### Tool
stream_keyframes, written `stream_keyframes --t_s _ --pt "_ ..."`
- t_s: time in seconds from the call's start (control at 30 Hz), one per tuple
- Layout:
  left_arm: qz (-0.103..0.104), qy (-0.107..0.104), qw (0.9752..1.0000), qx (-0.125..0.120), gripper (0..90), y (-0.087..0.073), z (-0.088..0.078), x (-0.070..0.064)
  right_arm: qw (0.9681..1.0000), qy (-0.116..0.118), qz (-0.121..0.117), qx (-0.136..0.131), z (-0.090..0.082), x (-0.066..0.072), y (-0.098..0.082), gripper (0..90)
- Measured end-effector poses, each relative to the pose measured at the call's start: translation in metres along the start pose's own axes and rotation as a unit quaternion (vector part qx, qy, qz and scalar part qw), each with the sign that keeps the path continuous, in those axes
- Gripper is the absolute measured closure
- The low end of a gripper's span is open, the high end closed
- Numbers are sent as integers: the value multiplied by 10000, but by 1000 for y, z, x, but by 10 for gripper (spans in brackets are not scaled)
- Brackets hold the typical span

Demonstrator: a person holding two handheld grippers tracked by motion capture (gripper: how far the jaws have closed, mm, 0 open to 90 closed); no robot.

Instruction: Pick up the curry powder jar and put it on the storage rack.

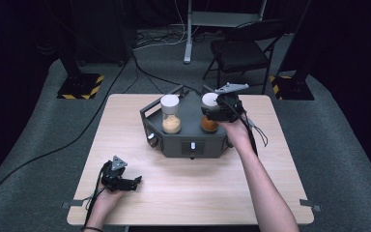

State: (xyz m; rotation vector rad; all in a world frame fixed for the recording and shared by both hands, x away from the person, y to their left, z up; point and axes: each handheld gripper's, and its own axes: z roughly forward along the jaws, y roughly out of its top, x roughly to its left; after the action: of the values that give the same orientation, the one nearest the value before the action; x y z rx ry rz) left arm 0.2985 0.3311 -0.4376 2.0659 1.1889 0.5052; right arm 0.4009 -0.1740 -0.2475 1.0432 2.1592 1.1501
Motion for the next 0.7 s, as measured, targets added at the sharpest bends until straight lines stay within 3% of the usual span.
stream_keyframes --t_s 0.33,0.7 --pt "-1 1 10000 -1 31 0 0 0 9998 69 196 -24 1 -10 -4 318" --pt "0 1 10000 -1 31 0 0 0 9996 -1 267 -134 -17 -11 -8 159"
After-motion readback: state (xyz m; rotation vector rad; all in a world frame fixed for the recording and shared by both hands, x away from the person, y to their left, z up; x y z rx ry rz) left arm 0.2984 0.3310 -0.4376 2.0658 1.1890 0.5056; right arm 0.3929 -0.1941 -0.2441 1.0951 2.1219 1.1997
